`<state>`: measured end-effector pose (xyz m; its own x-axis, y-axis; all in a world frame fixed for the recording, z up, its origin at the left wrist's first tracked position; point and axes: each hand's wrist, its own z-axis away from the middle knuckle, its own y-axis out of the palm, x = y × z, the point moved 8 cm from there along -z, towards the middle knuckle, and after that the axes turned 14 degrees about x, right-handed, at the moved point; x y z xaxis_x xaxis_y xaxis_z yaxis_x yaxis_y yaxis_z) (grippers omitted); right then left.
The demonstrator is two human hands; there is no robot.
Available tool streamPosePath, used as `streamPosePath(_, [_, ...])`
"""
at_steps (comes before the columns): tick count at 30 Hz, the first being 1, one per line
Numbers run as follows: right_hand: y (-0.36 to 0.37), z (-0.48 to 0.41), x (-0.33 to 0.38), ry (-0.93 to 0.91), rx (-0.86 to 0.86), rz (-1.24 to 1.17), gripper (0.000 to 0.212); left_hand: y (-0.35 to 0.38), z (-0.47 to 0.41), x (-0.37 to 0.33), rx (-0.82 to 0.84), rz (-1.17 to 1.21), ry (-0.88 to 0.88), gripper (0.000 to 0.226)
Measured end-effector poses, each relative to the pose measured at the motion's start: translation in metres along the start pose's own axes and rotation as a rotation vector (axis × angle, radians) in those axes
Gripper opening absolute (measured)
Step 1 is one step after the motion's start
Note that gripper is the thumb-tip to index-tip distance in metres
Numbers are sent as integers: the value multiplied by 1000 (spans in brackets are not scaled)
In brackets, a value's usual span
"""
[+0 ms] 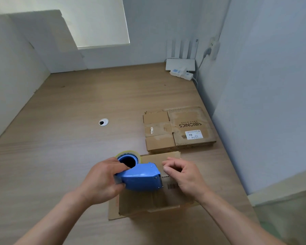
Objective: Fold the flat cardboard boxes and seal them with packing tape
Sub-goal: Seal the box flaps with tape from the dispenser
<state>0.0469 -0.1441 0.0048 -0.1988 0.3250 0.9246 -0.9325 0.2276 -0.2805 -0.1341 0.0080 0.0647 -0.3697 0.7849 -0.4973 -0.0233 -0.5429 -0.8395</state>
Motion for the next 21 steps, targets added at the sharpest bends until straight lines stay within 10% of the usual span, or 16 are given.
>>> streamPosePath(21, [-29, 10, 4, 34, -149, -91, 24, -42, 8, 25, 194, 281, -305, 53])
